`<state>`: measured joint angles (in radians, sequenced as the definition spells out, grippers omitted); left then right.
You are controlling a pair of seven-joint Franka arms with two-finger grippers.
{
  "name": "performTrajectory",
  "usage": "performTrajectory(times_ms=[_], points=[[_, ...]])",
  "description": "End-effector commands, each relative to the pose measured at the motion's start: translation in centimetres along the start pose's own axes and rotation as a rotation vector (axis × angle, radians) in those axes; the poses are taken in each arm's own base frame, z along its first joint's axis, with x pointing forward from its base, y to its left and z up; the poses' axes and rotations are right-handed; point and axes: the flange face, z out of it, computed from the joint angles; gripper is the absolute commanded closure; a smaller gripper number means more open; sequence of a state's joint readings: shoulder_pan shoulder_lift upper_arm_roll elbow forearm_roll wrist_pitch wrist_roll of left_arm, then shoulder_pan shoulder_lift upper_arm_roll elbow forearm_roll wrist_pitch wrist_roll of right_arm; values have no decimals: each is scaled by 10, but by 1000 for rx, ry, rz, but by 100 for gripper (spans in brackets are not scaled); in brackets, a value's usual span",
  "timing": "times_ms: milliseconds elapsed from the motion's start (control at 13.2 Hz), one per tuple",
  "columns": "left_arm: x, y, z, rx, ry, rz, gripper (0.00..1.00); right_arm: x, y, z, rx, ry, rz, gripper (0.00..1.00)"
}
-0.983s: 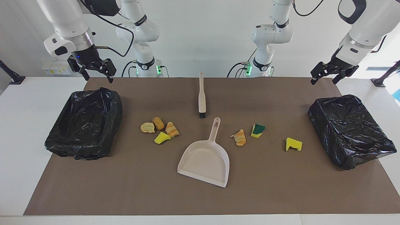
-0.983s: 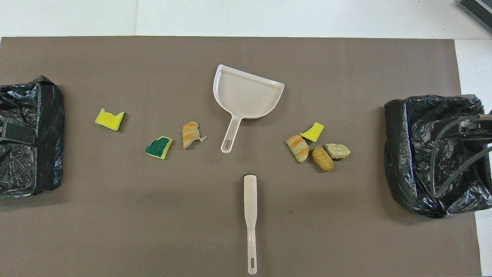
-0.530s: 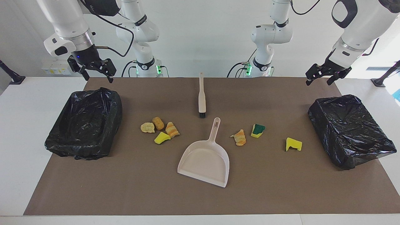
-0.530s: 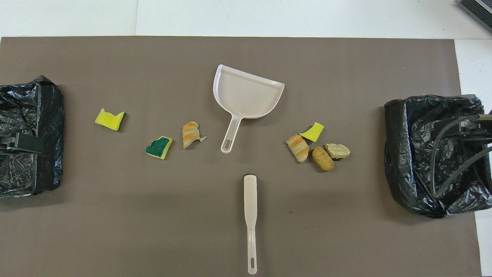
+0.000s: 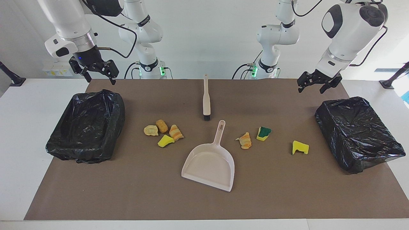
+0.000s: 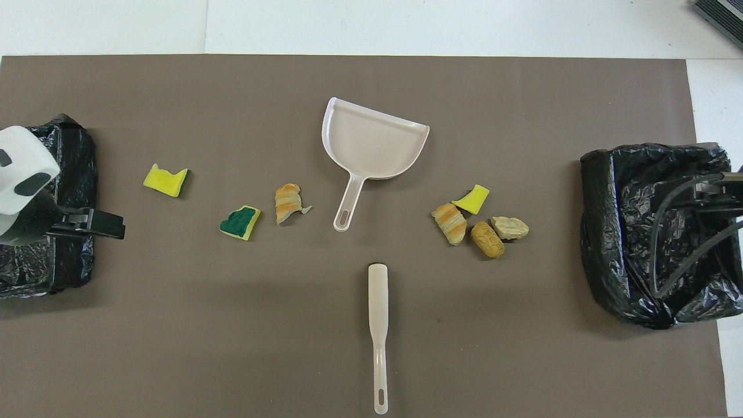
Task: Sweep and dump trash in bin
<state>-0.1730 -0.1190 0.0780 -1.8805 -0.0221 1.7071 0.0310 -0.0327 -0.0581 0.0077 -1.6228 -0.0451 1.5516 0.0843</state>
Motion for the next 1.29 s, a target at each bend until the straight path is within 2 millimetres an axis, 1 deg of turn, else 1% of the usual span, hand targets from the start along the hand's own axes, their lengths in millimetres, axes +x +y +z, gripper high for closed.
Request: performTrajectory(times_ms=[0, 76, 151, 227, 303, 378, 530, 605, 756, 832, 908, 983, 1059, 1135, 1210], points=[[-6, 25, 23, -8, 29, 19, 0, -6, -2, -3, 21, 5, -2, 0], [-9, 47, 37, -15, 22, 48, 0, -8, -2, -2, 20, -13, -5, 0], [-16, 66, 48, -14, 15, 55, 0, -10, -5, 0, 27, -15, 3, 0], [-21, 88, 66, -15, 14, 78, 0, -7, -9, -3, 53, 1, 2, 0], [-28, 119, 87, -13, 25, 93, 0, -5, -14, -2, 86, 11, 8, 0], [-34, 143, 105, -15, 44, 77, 0, -4, -24, 3, 97, -3, 3, 0], [-48, 195, 134, -21, 69, 75, 0, 6, -52, 17, 114, -31, 88, 0], [-56, 218, 147, -24, 77, 72, 0, 10, -66, 18, 135, -40, 122, 0], [-79, 257, 166, -37, 98, 63, 0, 31, -100, 34, 153, -74, 185, 0], [-91, 275, 169, -40, 96, 69, 0, 46, -115, 43, 168, -69, 216, 0], [-100, 290, 172, -39, 95, 82, 0, 52, -137, 54, 168, -64, 227, 0], [-114, 306, 179, -40, 92, 101, 0, 55, -168, 66, 167, -63, 235, 0], [-127, 322, 183, -53, 107, 106, 0, 61, -191, 79, 172, -60, 271, 0], [-138, 339, 187, -64, 116, 71, 0, 66, -223, 90, 183, -61, 315, 0], [-153, 358, 198, -57, 110, 69, 0, 72, -248, 100, 191, -63, 341, 0]])
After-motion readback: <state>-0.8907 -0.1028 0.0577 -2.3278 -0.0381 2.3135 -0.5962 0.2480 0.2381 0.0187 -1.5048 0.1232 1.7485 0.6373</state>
